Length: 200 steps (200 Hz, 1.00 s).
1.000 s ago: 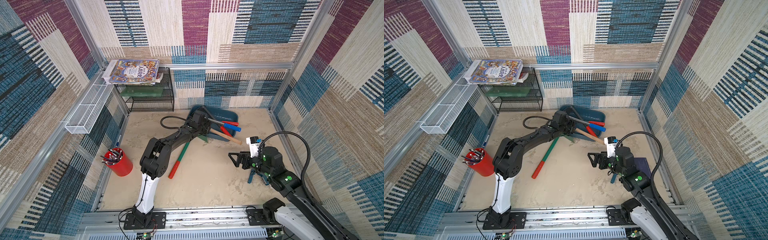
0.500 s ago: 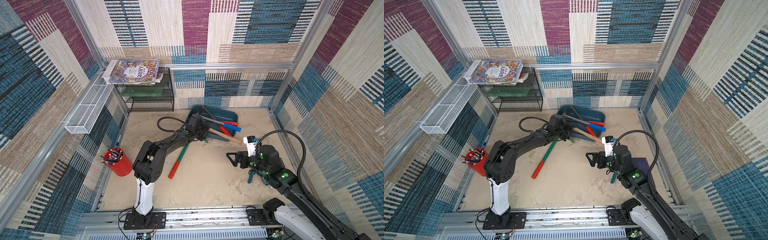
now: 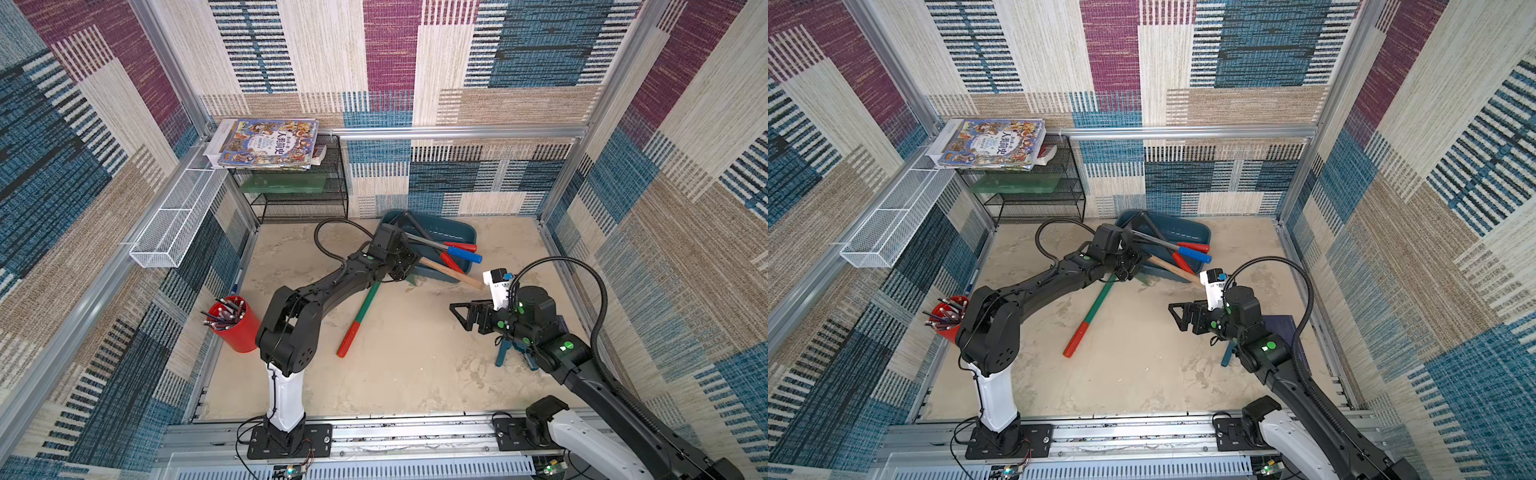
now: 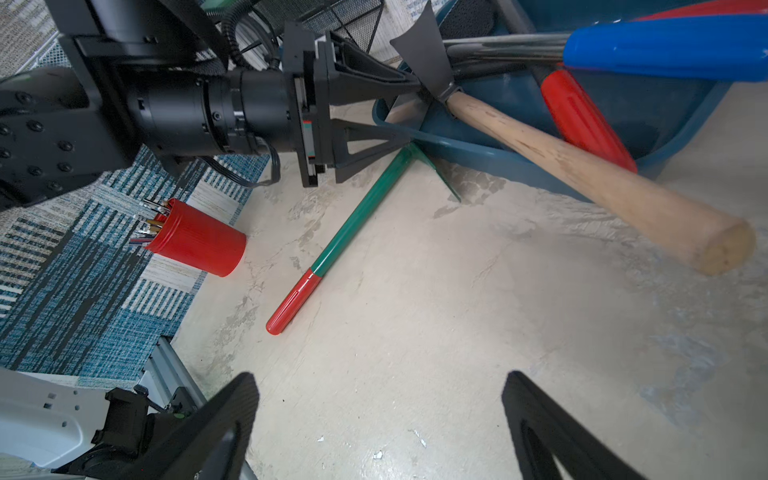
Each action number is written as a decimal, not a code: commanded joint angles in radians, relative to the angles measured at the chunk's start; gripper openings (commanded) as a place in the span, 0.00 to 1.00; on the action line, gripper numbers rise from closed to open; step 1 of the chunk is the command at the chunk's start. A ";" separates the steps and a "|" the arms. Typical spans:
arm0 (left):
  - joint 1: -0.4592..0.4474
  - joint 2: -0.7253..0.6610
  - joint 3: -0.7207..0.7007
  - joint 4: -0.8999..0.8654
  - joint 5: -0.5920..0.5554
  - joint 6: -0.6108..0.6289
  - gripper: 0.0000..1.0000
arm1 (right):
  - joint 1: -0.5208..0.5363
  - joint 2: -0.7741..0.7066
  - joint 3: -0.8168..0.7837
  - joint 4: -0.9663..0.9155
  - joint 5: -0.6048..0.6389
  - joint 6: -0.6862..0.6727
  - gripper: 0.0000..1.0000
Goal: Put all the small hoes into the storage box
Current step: Place the hoe in the storage box, then pick up the hoe from the center of the board.
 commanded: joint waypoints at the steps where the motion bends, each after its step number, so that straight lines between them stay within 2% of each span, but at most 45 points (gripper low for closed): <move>1: 0.002 -0.021 0.018 -0.106 0.035 0.154 0.52 | 0.001 0.011 0.007 0.040 -0.039 -0.016 0.96; 75: 0.005 -0.050 0.123 -0.380 0.032 0.463 0.51 | 0.005 0.051 0.027 0.034 -0.067 -0.022 0.96; 157: 0.007 -0.072 0.167 -0.560 0.029 0.758 0.52 | 0.030 0.093 0.037 0.061 -0.088 -0.024 0.96; 200: 0.006 -0.089 0.152 -0.642 -0.064 0.826 0.52 | 0.058 0.130 0.047 0.075 -0.091 -0.024 0.96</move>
